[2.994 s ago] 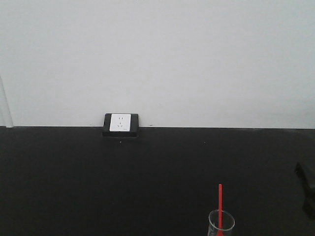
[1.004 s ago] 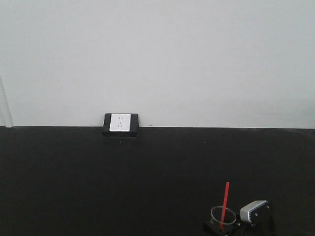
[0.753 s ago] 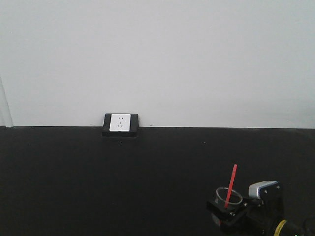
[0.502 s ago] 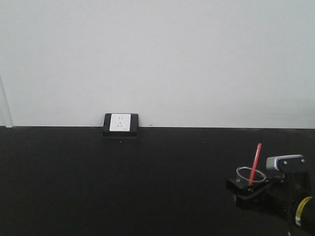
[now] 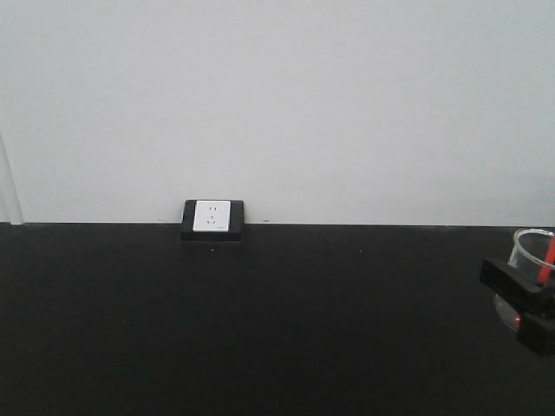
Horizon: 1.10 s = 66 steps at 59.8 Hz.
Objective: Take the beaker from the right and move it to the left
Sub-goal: 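Lift the held beaker off the counter with the right gripper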
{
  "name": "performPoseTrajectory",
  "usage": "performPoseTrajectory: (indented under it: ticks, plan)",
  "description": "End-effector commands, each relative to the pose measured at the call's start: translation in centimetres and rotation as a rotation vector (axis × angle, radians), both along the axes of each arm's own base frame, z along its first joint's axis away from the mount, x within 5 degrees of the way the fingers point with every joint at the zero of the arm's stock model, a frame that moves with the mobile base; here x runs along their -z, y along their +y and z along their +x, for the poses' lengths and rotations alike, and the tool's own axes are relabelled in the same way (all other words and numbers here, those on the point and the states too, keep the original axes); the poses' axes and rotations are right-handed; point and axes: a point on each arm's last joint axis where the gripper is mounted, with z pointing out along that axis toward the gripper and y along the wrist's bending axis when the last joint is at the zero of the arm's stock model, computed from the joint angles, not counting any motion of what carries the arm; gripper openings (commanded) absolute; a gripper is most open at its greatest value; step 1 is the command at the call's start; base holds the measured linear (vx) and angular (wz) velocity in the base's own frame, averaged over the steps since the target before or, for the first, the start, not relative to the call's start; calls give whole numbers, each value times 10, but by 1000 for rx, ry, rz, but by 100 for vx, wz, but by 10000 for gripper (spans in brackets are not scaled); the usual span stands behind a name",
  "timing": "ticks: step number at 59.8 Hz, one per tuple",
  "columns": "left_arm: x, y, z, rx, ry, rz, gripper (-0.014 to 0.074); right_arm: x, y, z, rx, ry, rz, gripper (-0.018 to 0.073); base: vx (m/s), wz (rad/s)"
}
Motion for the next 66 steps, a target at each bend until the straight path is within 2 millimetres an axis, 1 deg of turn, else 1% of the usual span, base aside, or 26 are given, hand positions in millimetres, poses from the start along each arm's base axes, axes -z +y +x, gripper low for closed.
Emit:
performPoseTrajectory:
  ticks: [1, 7, 13, 45, 52, 66]
  plan:
    - [-1, -1, 2, 11, -64, -3, -6, -14, 0, -16, -1, -28, 35, -3, 0, 0]
    - [-1, -1, 2, 11, -64, -3, -6, -18, 0, -23, 1, -57, 33, -3, 0, 0]
    - [-1, -1, 2, 11, -64, -3, -6, -20, 0, -26, 0, -68, 33, -1, 0, 0]
    - [-1, -1, 2, 11, -64, -3, -6, -20, 0, -26, -1, -67, 33, -1, 0, 0]
    - [-1, -1, 2, 11, -64, -3, -6, -15, 0, -19, -1, -39, 33, -1, 0, 0]
    - [-1, -1, 2, 11, -64, -3, -6, 0, 0, 2, 2, 47, 33, -1, 0, 0]
